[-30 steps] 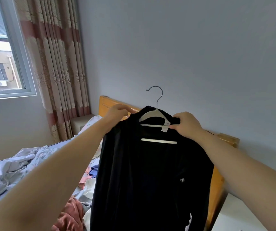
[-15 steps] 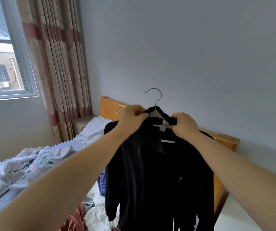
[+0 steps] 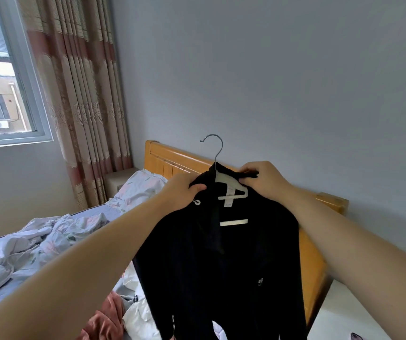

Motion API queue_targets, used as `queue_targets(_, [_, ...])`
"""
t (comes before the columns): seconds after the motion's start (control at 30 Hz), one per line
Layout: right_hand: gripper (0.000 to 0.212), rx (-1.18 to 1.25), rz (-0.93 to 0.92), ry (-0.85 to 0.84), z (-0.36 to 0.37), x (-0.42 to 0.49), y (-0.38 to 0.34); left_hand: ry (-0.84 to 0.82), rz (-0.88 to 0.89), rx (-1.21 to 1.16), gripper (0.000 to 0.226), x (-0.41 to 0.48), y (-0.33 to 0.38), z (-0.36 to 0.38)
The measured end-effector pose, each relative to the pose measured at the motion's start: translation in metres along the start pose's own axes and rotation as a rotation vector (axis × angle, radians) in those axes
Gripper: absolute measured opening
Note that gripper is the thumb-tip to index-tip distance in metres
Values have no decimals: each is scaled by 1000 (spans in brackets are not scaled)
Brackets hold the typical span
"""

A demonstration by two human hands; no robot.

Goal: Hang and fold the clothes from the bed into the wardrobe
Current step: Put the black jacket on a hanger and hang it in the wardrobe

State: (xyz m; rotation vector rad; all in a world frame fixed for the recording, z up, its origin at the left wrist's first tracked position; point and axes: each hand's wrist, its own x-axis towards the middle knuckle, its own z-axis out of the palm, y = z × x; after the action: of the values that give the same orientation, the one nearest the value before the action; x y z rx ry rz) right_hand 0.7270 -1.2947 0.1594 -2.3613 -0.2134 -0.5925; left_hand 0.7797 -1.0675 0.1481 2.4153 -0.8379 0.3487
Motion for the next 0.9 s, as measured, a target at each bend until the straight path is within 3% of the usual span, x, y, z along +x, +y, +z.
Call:
queue_targets(0.1, [21, -67, 61, -180, -1, 4, -7, -15, 4, 34, 21, -3, 6, 5])
queue_targets(0.17, [22, -118, 105, -213, 0, 8, -9, -20, 6, 40, 19, -4, 6, 7])
queue_targets(0.23, [14, -110, 82, -20, 0, 12, -13, 0, 0, 65, 15, -3, 1, 6])
queue_targets(0.3, [17, -117, 24, 288, 2, 13, -17, 3, -10, 74, 15, -3, 0, 5])
queue_targets(0.37, [20, -179, -52, 409, 7, 12, -23, 6, -25, 46, 18, -1, 0, 4])
queue_targets(0.5, [27, -191, 3, 45, 12, 12, -22, 55, -89, -13, 21, 2, -4, 0])
queue_targets(0.6, [29, -308, 114, 92, 10, 10, -16, 88, -111, -48, 16, 2, -9, -2])
queue_targets(0.67, [35, -514, 182, 51, 11, 5, -17, 110, -119, -78, 11, 2, -11, -3])
queue_targets(0.8, [33, -804, 194, 3, 19, 2, -20, 129, -129, -106, 8, 2, -13, 0])
queue_targets(0.9, [38, -544, 162, 174, 19, 6, -33, 118, -157, -149, 5, 2, -13, 4])
